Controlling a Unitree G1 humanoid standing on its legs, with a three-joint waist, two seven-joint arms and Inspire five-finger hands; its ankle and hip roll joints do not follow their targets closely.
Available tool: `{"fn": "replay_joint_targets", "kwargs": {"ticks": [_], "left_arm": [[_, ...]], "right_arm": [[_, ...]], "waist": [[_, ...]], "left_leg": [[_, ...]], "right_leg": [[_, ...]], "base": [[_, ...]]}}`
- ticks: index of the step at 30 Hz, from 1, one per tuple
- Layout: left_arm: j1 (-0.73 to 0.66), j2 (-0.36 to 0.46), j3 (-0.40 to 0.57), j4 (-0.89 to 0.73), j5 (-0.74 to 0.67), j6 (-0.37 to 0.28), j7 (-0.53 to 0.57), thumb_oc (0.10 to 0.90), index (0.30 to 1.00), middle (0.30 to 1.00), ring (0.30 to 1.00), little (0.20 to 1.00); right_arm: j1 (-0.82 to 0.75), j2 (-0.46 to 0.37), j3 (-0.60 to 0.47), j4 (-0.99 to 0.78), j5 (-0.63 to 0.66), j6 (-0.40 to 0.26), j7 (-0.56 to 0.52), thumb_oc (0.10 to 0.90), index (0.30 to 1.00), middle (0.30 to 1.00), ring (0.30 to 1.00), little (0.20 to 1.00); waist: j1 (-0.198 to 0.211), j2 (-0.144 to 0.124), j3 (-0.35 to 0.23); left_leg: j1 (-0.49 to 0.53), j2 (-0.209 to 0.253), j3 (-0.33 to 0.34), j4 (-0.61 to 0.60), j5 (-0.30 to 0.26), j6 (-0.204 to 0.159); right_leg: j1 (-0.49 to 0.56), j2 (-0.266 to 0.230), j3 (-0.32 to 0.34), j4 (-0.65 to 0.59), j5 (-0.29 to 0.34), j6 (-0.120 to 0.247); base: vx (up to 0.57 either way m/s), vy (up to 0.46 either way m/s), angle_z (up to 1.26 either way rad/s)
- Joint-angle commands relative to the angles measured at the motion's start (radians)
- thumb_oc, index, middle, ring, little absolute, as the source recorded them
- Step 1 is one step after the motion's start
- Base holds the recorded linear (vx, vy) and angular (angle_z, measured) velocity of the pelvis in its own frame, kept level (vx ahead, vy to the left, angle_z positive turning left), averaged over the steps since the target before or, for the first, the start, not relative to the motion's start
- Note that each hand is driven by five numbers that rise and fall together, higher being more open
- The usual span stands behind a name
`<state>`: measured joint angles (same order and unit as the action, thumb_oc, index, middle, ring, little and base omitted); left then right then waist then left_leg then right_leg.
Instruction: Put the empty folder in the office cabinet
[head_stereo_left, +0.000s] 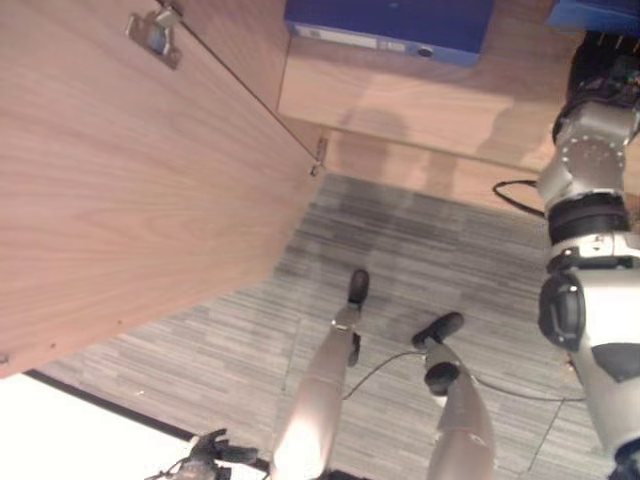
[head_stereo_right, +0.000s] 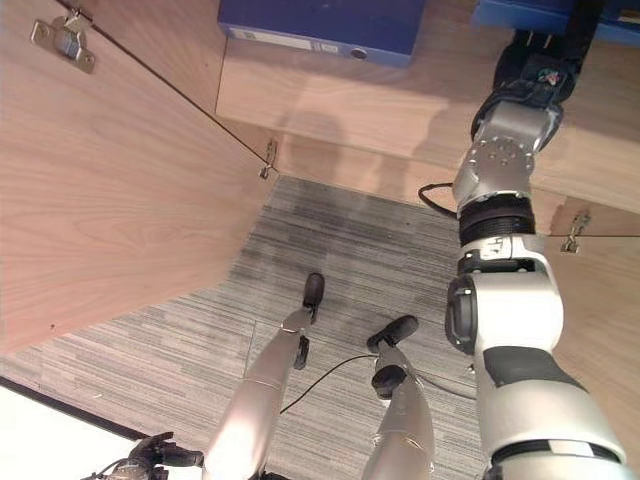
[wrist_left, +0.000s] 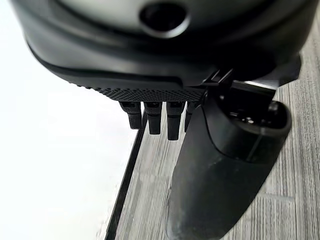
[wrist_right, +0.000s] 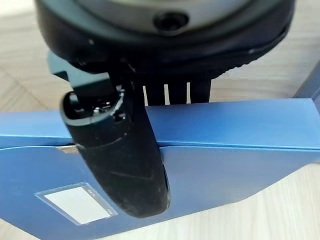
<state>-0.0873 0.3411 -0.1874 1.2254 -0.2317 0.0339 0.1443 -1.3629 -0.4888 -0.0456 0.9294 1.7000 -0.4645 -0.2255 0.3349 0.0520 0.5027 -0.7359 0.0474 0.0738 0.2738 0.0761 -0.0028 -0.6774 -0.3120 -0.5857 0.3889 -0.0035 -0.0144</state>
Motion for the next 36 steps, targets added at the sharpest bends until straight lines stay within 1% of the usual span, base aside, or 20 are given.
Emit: {"fn": "replay_joint_targets", "kwargs": {"ticks": [1,4,5,8,10,14,18,25,30,33,36], "left_arm": [[0.145,0.111,-0.027,0.090,0.032,0.034,0.039,0.800,0.900,0.900,0.900,0.900],[0.137,0.117,-0.025,0.094,0.028,0.031,0.042,0.800,0.900,0.900,0.900,0.900],[0.136,0.118,-0.023,0.095,0.026,0.029,0.042,0.800,0.900,0.900,0.900,0.900],[0.126,0.124,-0.024,0.097,0.026,0.030,0.038,0.800,0.900,0.900,0.900,0.900],[0.122,0.129,-0.022,0.101,0.030,0.032,0.033,0.800,0.900,0.900,0.900,0.900],[0.118,0.130,-0.021,0.100,0.036,0.035,0.025,0.800,0.900,0.900,0.900,0.900],[0.115,0.128,-0.019,0.107,0.040,0.038,0.026,0.800,0.900,0.900,0.900,0.900],[0.112,0.122,-0.006,0.116,0.035,0.038,0.029,0.800,0.900,0.900,0.900,0.900],[0.104,0.108,-0.002,0.121,0.036,0.037,0.030,0.800,0.900,0.900,0.900,0.900],[0.097,0.107,0.002,0.124,0.036,0.035,0.031,0.800,0.900,0.900,0.900,0.900],[0.090,0.106,0.003,0.131,0.043,0.035,0.031,0.800,0.900,0.900,0.900,0.900]], "right_arm": [[-0.111,-0.127,0.089,-0.114,-0.044,-0.032,0.097,0.400,0.300,0.300,0.300,0.300],[-0.121,-0.135,0.111,-0.103,-0.045,-0.016,0.099,0.400,0.300,0.300,0.300,0.300],[-0.127,-0.140,0.124,-0.090,-0.050,-0.005,0.100,0.800,0.900,0.900,0.900,0.900],[-0.136,-0.147,0.151,-0.052,-0.073,0.038,0.096,0.800,0.900,0.900,0.900,0.900],[-0.139,-0.150,0.166,-0.003,-0.088,0.082,0.094,0.800,0.900,0.900,0.900,0.900],[-0.137,-0.151,0.176,0.048,-0.106,0.128,0.088,0.800,0.900,0.900,0.900,0.900],[-0.132,-0.148,0.167,0.102,-0.114,0.145,0.076,0.800,0.900,0.900,0.900,0.900],[-0.103,-0.128,0.147,0.102,-0.122,0.154,0.070,0.800,0.900,0.900,0.900,0.900],[-0.067,-0.115,0.129,0.103,-0.132,0.158,0.064,0.800,0.900,0.900,0.900,0.900],[-0.059,-0.119,0.125,0.115,-0.146,0.168,0.058,0.800,0.900,0.900,0.900,0.900],[-0.046,-0.135,0.139,0.143,-0.182,0.201,0.048,0.800,0.900,0.900,0.900,0.900]], "waist": [[0.007,0.001,-0.084],[0.007,0.000,-0.087],[0.007,0.000,-0.087],[0.002,-0.003,-0.089],[-0.001,-0.009,-0.092],[-0.005,-0.016,-0.093],[-0.007,-0.016,-0.091],[-0.007,-0.018,-0.089],[-0.015,-0.020,-0.092],[-0.018,-0.022,-0.095],[-0.024,-0.026,-0.098]], "left_leg": [[-0.027,0.008,-0.023,0.038,-0.107,-0.027],[-0.036,0.010,-0.022,0.044,-0.107,-0.026],[-0.037,0.011,-0.022,0.044,-0.106,-0.026],[-0.037,0.013,-0.021,0.044,-0.106,-0.026],[-0.032,0.016,-0.021,0.041,-0.104,-0.028],[-0.018,0.019,-0.018,0.031,-0.102,-0.030],[-0.004,0.020,-0.018,0.021,-0.099,-0.032],[0.019,0.018,-0.017,-0.004,-0.088,-0.036],[0.040,0.017,-0.018,-0.029,-0.079,-0.040],[0.049,0.016,-0.017,-0.042,-0.073,-0.042],[0.063,0.018,-0.016,-0.065,-0.061,-0.046]], "right_leg": [[0.052,-0.006,0.089,0.016,-0.063,0.109],[0.042,-0.008,0.089,0.028,-0.067,0.107],[0.039,-0.009,0.088,0.031,-0.069,0.106],[0.037,-0.009,0.088,0.035,-0.068,0.104],[0.040,-0.007,0.088,0.032,-0.068,0.102],[0.051,-0.002,0.085,0.022,-0.066,0.101],[0.065,0.004,0.085,0.013,-0.064,0.101],[0.081,0.010,0.078,0.000,-0.063,0.102],[0.098,0.017,0.073,-0.020,-0.056,0.105],[0.106,0.018,0.069,-0.032,-0.049,0.109],[0.119,0.020,0.064,-0.054,-0.041,0.113]], "base": [[0.00,0.000,0.00],[0.00,0.000,0.00],[0.00,0.000,0.00],[0.00,0.000,0.00],[0.00,0.000,0.00],[0.00,0.000,0.00],[0.00,0.000,0.00],[0.00,0.000,0.00],[0.00,0.000,0.00],[0.00,0.000,0.00],[0.00,0.000,0.00]]}}
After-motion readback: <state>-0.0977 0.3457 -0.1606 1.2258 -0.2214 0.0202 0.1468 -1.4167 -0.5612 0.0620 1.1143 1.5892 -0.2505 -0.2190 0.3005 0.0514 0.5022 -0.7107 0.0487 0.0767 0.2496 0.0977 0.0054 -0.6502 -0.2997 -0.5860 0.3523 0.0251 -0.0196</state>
